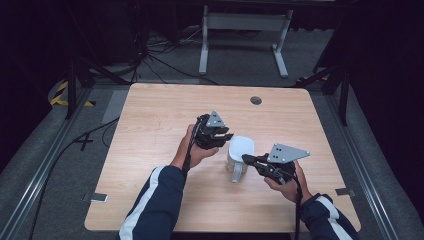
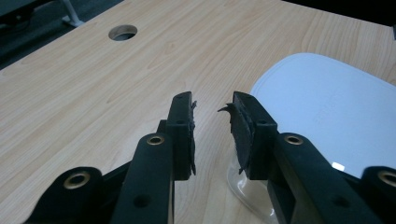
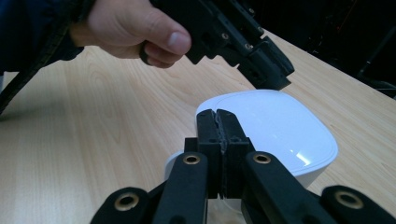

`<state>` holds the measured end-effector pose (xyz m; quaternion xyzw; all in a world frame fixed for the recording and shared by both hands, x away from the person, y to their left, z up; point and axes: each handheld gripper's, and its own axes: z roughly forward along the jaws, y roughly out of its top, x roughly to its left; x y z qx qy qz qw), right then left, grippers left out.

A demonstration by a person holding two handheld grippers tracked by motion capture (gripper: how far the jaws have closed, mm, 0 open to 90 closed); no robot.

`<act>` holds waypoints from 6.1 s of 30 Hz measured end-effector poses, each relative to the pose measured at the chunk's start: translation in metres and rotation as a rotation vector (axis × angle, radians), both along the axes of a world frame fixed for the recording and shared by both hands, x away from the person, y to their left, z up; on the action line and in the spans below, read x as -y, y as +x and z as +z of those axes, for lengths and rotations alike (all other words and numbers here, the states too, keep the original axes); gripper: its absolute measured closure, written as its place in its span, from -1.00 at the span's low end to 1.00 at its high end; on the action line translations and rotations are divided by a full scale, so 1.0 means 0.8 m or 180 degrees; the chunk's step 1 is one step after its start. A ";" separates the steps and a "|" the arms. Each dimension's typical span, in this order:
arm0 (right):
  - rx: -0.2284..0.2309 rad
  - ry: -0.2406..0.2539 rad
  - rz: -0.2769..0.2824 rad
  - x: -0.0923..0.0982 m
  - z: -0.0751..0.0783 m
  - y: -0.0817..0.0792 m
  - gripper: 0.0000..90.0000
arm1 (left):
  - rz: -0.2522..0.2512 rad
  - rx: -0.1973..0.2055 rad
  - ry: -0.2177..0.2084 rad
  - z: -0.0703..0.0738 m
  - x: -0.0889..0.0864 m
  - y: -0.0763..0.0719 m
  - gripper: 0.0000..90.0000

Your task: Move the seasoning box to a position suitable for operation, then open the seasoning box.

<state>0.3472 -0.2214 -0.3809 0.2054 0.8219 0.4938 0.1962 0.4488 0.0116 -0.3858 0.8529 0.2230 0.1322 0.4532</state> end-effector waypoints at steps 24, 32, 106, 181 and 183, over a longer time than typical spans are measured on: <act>0.0018 -0.0115 0.0145 -0.009 -0.005 -0.004 1.00 | -0.0083 0.0037 -0.0010 0.001 0.002 -0.001 0.84; 0.0023 -0.0134 0.0120 -0.007 -0.006 -0.004 1.00 | -0.0182 0.0079 -0.0091 0.005 -0.001 -0.005 1.00; 0.0039 -0.0283 0.0053 0.026 -0.011 -0.029 0.90 | -0.0511 0.0400 -0.0036 0.025 -0.028 -0.060 0.75; -0.0811 -0.0366 -0.1557 0.247 -0.108 -0.063 -0.41 | 0.0581 -0.0435 0.0427 -0.120 -0.256 -0.144 -0.71; -0.0811 -0.0367 -0.1563 0.247 -0.108 -0.063 -0.41 | 0.0589 -0.0441 0.0423 -0.120 -0.255 -0.144 -0.72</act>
